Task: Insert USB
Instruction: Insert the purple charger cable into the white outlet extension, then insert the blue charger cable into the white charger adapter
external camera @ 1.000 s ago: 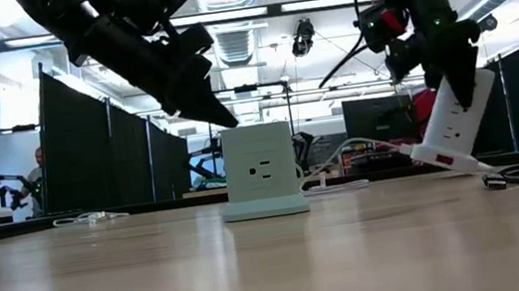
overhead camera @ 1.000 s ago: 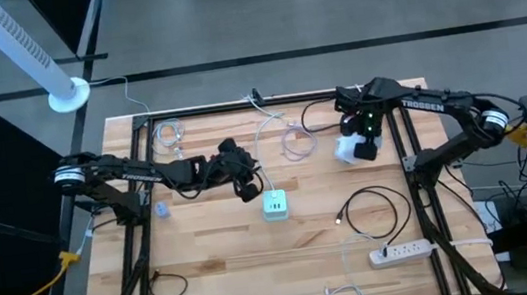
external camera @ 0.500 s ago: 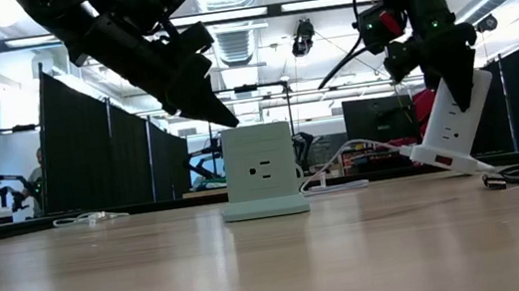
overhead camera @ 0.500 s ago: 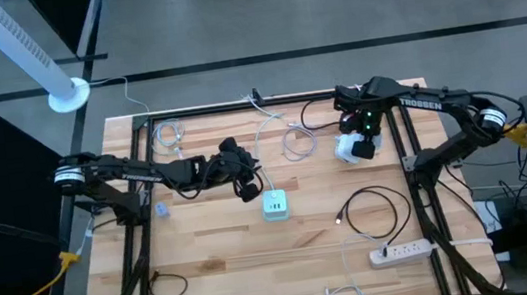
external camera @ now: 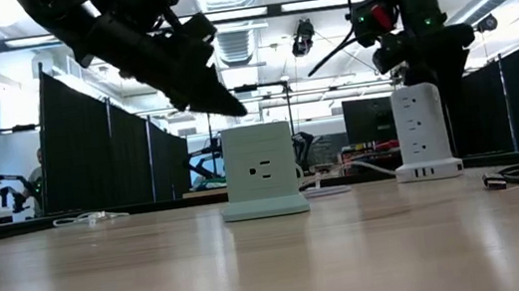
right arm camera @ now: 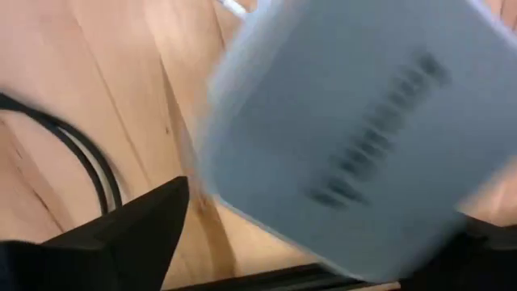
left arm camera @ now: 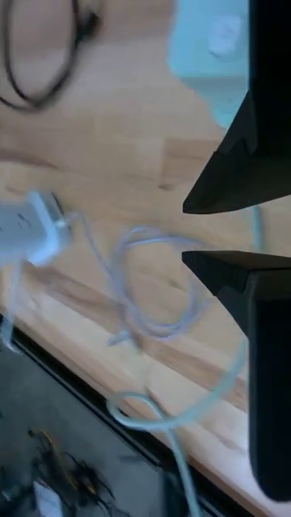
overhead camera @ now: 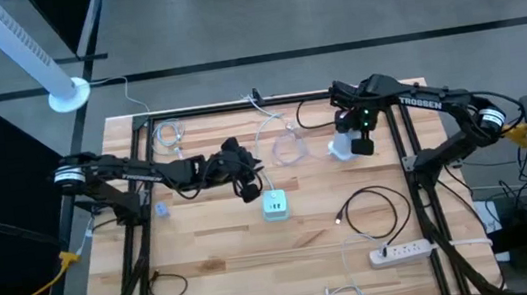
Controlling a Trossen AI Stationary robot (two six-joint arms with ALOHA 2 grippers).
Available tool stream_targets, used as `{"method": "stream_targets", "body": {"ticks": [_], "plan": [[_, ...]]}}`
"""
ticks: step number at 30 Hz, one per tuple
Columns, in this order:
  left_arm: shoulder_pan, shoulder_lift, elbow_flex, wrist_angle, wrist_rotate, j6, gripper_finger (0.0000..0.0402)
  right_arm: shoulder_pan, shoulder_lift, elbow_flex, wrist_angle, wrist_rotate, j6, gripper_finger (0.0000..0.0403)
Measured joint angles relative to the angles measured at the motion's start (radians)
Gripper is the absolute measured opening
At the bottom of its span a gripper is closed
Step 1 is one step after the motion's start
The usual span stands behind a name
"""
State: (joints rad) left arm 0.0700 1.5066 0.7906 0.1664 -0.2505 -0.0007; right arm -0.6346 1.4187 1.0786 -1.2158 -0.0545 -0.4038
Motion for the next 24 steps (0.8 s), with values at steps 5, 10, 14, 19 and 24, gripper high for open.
{"method": "stream_targets", "body": {"ticks": [5,10,14,19,24], "plan": [[-0.003,0.014,0.000,0.037,0.035,0.033,0.0071,0.008,-0.001,0.014,-0.021,0.033,-0.038,0.0332],[-0.001,0.014,0.000,0.040,0.030,0.035,0.0068,0.012,-0.003,0.093,-0.125,0.150,0.027,0.0333],[0.002,0.014,0.000,0.038,-0.041,0.023,0.0066,0.015,-0.004,0.183,-0.213,0.158,0.128,0.0331],[0.055,-0.005,0.031,-0.096,-0.072,-0.088,0.0065,0.026,-0.014,0.253,-0.251,0.120,0.241,0.0333],[0.156,-0.015,0.185,-0.544,-0.100,-0.211,0.0068,0.066,-0.050,0.259,-0.249,0.004,0.283,0.0330]]}}
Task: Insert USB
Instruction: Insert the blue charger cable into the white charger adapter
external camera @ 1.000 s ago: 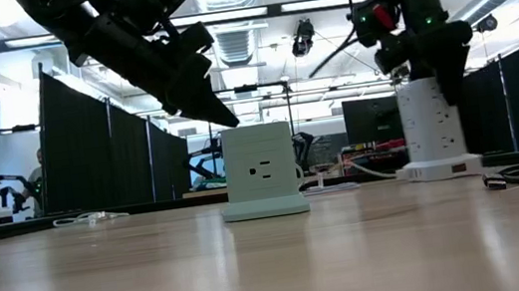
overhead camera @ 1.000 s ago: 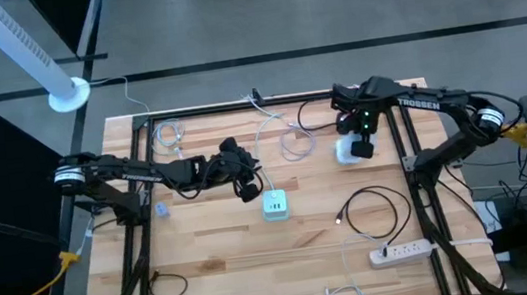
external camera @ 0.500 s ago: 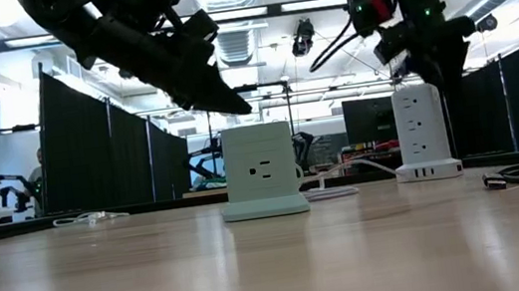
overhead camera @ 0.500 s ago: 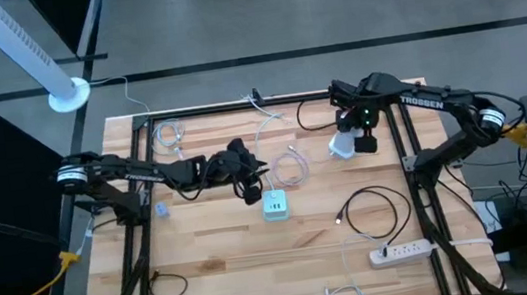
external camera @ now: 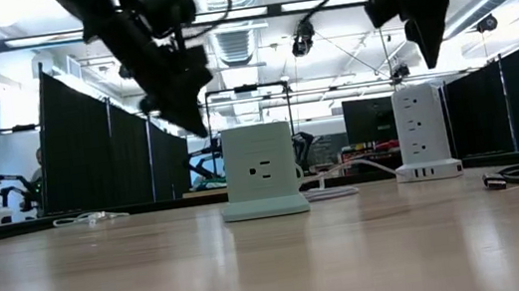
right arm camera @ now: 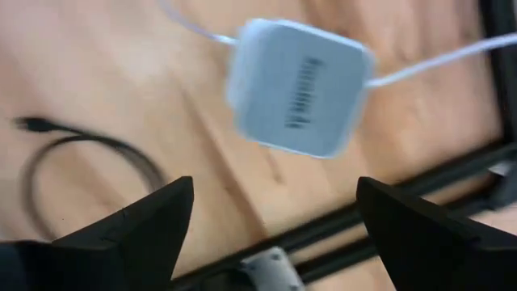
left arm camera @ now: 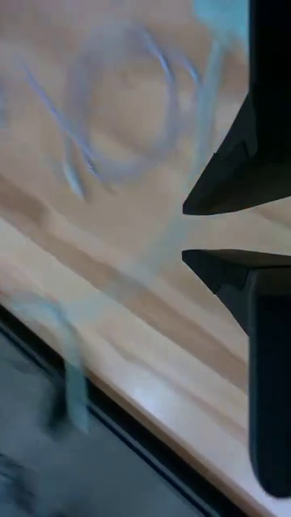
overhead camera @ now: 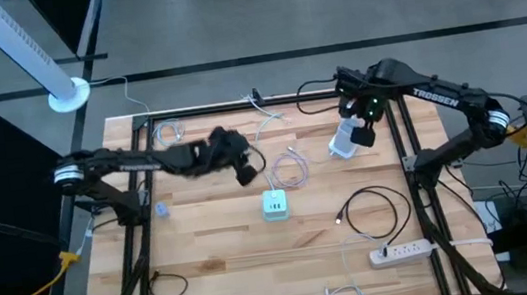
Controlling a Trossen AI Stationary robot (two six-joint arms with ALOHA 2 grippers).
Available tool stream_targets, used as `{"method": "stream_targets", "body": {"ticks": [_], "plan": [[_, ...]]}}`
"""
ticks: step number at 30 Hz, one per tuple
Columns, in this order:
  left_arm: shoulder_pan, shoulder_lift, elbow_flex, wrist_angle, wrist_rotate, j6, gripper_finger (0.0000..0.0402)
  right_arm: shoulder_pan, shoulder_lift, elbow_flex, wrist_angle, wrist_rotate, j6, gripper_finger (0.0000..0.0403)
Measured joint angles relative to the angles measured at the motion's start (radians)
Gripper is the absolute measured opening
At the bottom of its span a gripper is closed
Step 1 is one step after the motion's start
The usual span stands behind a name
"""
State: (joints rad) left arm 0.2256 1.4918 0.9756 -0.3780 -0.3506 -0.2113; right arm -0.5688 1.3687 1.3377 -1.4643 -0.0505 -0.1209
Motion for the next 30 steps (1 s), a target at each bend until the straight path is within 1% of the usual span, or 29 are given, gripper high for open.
{"method": "stream_targets", "body": {"ticks": [2,5,7,10,13,15,17,19,21,25,28,30], "plan": [[0.053,0.000,0.052,-0.147,-0.012,-0.044,0.0075,0.032,-0.020,-0.005,0.006,-0.048,0.024,0.0326],[0.140,0.000,0.099,-0.274,-0.019,-0.061,0.0091,0.097,-0.058,-0.030,0.055,-0.103,0.050,0.0322],[0.202,0.000,0.106,-0.307,-0.012,-0.061,0.0106,0.150,-0.090,-0.056,0.113,-0.116,0.063,0.0320],[0.300,0.010,0.103,-0.329,0.050,-0.051,0.0134,0.240,-0.142,-0.117,0.214,-0.116,0.107,0.0317],[0.387,0.035,0.099,-0.376,0.134,-0.060,0.0166,0.342,-0.204,-0.220,0.360,-0.117,0.166,0.0313],[0.431,0.055,0.099,-0.410,0.175,-0.093,0.0187,0.412,-0.243,-0.308,0.473,-0.117,0.211,0.0311],[0.467,0.073,0.101,-0.441,0.186,-0.144,0.0204,0.475,-0.278,-0.402,0.596,-0.117,0.256,0.0308],[0.496,0.090,0.107,-0.485,0.186,-0.164,0.0214,0.531,-0.301,-0.496,0.743,-0.116,0.316,0.0305],[0.514,0.101,0.110,-0.539,0.185,-0.145,0.0218,0.582,-0.309,-0.586,0.888,-0.114,0.390,0.0302],[0.516,0.106,0.109,-0.614,0.188,-0.048,0.0214,0.670,-0.289,-0.737,1.171,-0.108,0.538,0.0294],[0.517,0.106,0.108,-0.651,0.186,-0.022,0.0202,0.721,-0.245,-0.820,1.339,-0.106,0.617,0.0288],[0.519,0.110,0.108,-0.665,0.185,0.009,0.0193,0.745,-0.210,-0.851,1.441,-0.104,0.650,0.0284]]}}
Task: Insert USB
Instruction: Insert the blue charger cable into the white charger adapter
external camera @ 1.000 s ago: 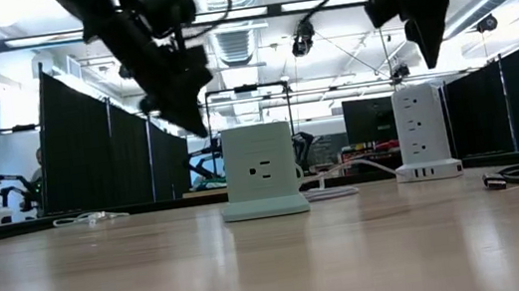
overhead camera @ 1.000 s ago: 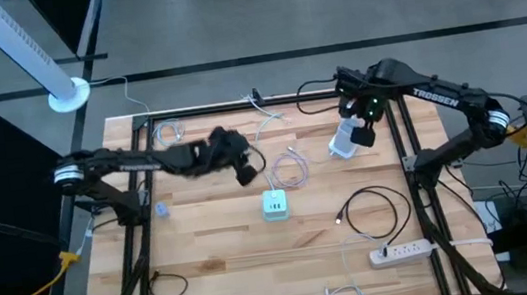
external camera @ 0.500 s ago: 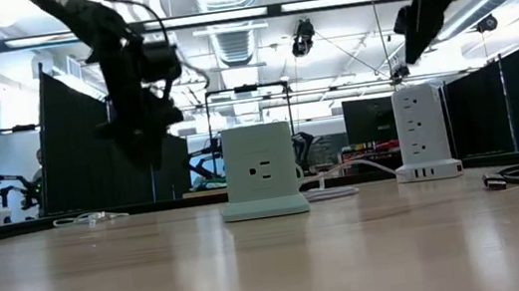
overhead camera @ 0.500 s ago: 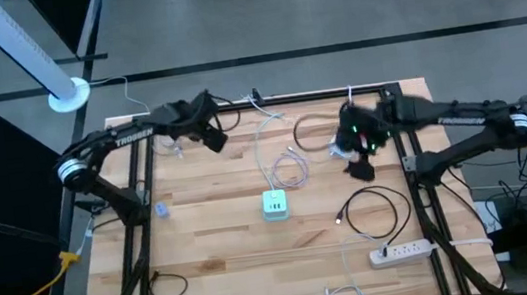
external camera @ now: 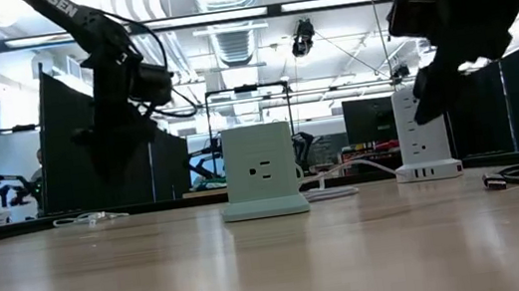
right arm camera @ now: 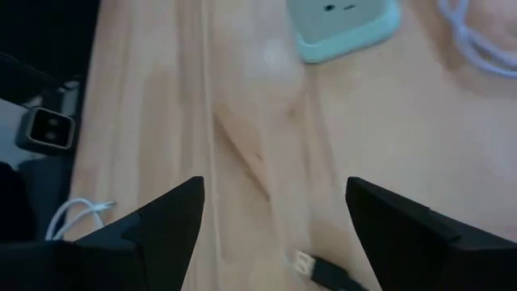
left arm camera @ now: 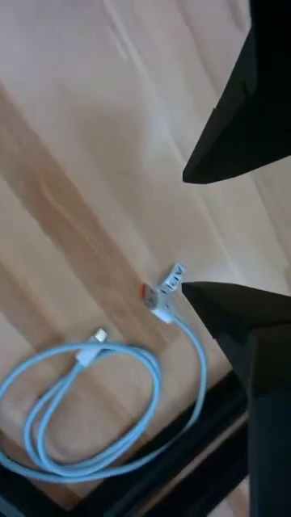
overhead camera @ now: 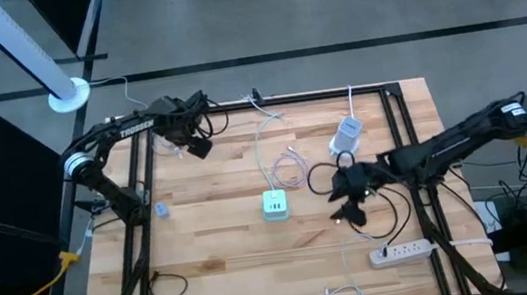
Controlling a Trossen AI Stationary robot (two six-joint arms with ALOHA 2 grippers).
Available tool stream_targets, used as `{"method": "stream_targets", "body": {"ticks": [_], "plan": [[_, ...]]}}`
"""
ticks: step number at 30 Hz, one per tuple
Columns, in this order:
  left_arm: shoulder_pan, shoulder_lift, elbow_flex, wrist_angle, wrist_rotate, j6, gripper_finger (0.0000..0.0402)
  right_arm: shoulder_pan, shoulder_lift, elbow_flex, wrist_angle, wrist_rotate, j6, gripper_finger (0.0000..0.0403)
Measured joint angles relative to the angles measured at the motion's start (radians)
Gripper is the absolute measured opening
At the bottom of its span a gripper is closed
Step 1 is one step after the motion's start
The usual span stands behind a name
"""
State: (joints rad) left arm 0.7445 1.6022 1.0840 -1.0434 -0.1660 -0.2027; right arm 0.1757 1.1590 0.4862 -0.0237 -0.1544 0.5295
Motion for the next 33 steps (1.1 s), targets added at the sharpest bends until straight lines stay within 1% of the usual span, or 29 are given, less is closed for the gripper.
{"method": "stream_targets", "body": {"ticks": [4,9,11,17,19,21,25,29,31,33], "plan": [[0.022,0.029,0.000,-0.021,-0.001,0.070,0.0176,0.024,0.082,-0.007,0.109,0.026,-0.004,0.0276],[0.039,0.093,-0.001,-0.031,-0.022,0.136,0.0173,0.024,0.186,0.002,0.251,0.040,-0.106,0.0269],[0.053,0.124,-0.001,-0.033,-0.064,0.135,0.0179,0.024,0.227,0.008,0.295,0.050,-0.137,0.0267],[0.099,0.211,0.014,-0.041,-0.124,0.139,0.0215,0.023,0.353,0.037,0.358,0.052,-0.188,0.0269],[0.112,0.238,0.017,-0.040,-0.119,0.148,0.0226,0.023,0.392,0.050,0.366,0.051,-0.190,0.0273],[0.117,0.263,0.017,-0.040,-0.084,0.170,0.0234,0.023,0.428,0.066,0.367,0.051,-0.191,0.0276],[0.117,0.300,0.022,-0.049,-0.078,0.212,0.0237,0.019,0.477,0.087,0.368,0.050,-0.211,0.0283],[0.116,0.315,0.022,-0.046,-0.078,0.229,0.0218,0.009,0.488,0.104,0.372,0.051,-0.243,0.0288],[0.116,0.309,0.020,-0.039,-0.072,0.232,0.0196,0.001,0.480,0.106,0.373,0.051,-0.267,0.0289],[0.113,0.298,0.018,-0.033,-0.052,0.236,0.0162,-0.008,0.472,0.111,0.370,0.052,-0.293,0.0288]]}}
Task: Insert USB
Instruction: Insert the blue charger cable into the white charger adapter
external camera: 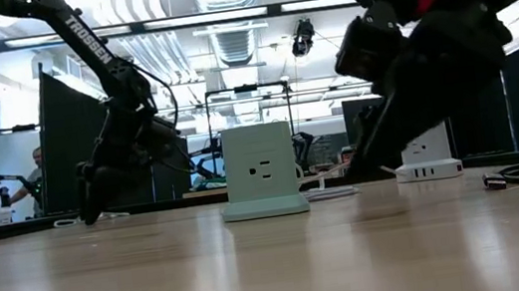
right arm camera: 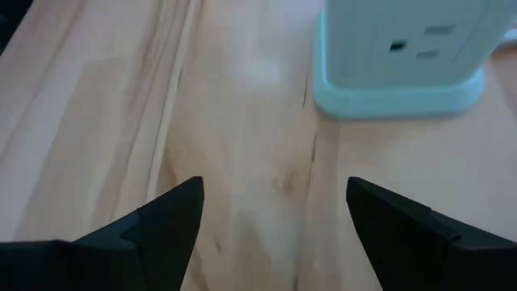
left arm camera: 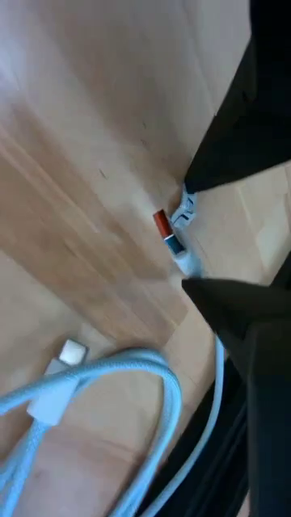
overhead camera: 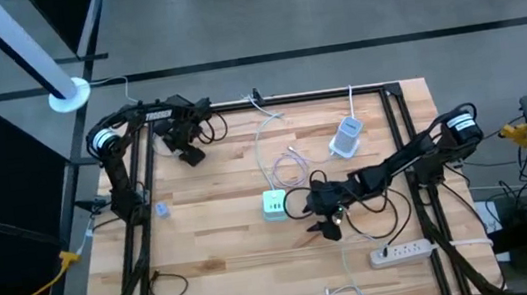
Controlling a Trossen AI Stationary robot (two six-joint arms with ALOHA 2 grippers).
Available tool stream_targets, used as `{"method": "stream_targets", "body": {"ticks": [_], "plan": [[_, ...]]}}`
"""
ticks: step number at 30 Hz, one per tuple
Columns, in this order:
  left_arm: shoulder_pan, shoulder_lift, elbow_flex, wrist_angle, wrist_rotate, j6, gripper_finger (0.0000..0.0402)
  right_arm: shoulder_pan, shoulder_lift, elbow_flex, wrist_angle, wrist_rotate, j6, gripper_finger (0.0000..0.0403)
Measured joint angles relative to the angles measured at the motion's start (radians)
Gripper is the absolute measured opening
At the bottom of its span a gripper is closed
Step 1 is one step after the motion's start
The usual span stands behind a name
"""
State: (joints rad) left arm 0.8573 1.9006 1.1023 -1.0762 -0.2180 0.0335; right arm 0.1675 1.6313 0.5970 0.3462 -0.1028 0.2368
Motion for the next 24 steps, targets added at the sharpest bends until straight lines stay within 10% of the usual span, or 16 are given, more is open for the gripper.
{"method": "stream_targets", "body": {"ticks": [6,14,24], "plan": [[-0.039,-0.036,-0.004,0.084,0.127,0.004,0.0017,-0.032,-0.055,0.003,-0.006,0.001,-0.036,0.0274],[-0.226,-0.244,-0.057,0.499,0.431,-0.026,0.0001,-0.053,-0.138,0.003,-0.048,0.120,-0.153,0.0253],[-0.548,-0.497,-0.243,1.231,0.419,-0.166,0.0000,-0.087,-0.144,0.002,0.145,0.340,-0.362,0.0227]]}}
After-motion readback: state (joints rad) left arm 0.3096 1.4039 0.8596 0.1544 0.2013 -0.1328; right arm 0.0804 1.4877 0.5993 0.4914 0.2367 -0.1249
